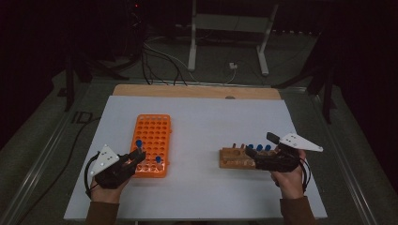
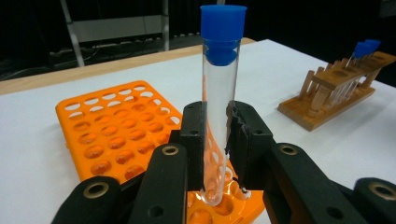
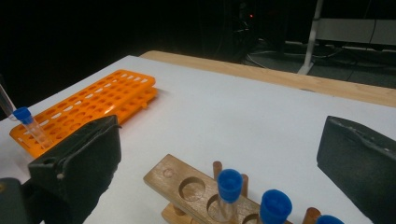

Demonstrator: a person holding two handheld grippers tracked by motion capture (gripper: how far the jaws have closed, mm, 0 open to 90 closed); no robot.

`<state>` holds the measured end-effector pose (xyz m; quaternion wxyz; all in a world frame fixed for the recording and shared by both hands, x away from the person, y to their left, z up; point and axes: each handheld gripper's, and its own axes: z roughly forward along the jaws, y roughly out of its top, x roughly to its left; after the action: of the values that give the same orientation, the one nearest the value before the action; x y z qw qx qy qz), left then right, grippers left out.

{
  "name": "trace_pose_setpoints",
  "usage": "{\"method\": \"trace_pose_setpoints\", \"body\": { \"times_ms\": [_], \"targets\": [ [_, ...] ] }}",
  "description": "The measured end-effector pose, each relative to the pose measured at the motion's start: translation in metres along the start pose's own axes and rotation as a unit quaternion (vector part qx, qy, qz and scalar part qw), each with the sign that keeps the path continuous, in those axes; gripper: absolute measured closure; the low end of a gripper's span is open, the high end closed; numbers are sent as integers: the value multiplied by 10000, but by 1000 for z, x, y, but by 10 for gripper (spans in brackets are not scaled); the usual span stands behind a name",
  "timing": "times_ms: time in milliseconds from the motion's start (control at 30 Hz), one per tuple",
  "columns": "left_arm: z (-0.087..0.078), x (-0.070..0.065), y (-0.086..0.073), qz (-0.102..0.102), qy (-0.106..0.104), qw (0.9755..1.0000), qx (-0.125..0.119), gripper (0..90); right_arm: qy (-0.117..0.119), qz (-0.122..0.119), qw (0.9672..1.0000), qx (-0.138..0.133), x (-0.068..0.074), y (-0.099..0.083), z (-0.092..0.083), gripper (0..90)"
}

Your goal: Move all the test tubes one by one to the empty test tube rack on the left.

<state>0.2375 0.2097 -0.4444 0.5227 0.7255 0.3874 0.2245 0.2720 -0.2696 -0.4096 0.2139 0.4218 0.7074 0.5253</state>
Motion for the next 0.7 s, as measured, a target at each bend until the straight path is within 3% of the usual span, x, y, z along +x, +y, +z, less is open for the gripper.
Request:
{"method": "trace_pose_setpoints", "body": {
  "times_ms": [367,700],
  "targets": [
    [9,0,-8,2,17,9999,155,766,-23,16,10000,-37,-3,-1,-5,0],
    [14,-2,-11,45,-38,9999,152,766,-35,53,10000,-41,-5,-2,-6,0]
  ]
}}
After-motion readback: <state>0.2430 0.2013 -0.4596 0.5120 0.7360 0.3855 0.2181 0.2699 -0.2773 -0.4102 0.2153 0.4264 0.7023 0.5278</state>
